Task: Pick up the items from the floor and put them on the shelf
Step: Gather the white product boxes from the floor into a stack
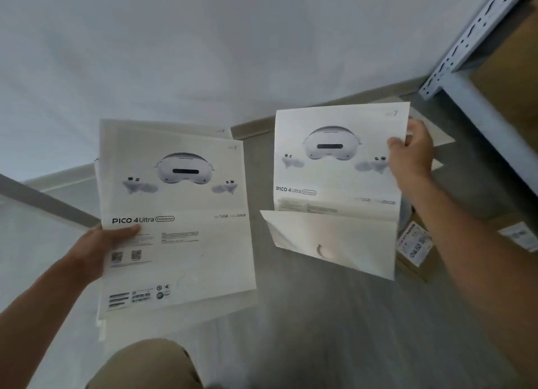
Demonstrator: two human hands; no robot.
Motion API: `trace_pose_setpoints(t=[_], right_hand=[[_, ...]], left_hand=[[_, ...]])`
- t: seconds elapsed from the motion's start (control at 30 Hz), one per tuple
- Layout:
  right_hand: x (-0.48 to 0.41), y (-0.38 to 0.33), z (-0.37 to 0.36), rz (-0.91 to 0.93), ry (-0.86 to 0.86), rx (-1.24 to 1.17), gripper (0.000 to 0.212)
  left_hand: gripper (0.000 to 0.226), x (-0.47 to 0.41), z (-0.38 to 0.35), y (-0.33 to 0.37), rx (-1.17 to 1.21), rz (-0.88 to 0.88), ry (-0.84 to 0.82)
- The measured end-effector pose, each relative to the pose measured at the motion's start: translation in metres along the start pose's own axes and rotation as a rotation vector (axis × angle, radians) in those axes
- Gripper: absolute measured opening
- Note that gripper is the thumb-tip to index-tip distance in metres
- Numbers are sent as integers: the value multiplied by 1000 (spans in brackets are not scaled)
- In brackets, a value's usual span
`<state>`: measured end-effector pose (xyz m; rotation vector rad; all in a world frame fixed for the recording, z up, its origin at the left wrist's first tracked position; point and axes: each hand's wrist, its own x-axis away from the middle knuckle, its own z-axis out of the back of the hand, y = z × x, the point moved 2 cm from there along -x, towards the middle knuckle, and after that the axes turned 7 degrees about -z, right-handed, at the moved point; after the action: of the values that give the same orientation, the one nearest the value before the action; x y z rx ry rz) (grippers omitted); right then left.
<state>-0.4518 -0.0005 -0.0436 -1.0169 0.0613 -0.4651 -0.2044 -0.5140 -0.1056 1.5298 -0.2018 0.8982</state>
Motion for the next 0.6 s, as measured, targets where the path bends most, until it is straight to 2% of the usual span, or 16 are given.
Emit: trace_pose_setpoints(t=[0.1,0.2,0.33,0.4,0.5,0.6], right_hand=[[-32,-6,50,-18,-52,13,36],[-52,-1,67,-69,-131,-15,35],[-53,16,39,-149,-232,-62,29],[-38,31,7,-168,-281,-55,29],[-17,56,-31,-187,-228,-58,26],[-7,68,-36,-258,-129,-90,15]], left_hand=[[48,-5,-13,-4,-16,-9,16],[52,-12,-41,-13,-23,17,-34],[37,-9,-100,-22,-21,65,-115],[43,-5,-134,-22,-3,75,-197],[48,2,-174,-22,52,80,-264],[46,14,-201,-18,110,93,-314]])
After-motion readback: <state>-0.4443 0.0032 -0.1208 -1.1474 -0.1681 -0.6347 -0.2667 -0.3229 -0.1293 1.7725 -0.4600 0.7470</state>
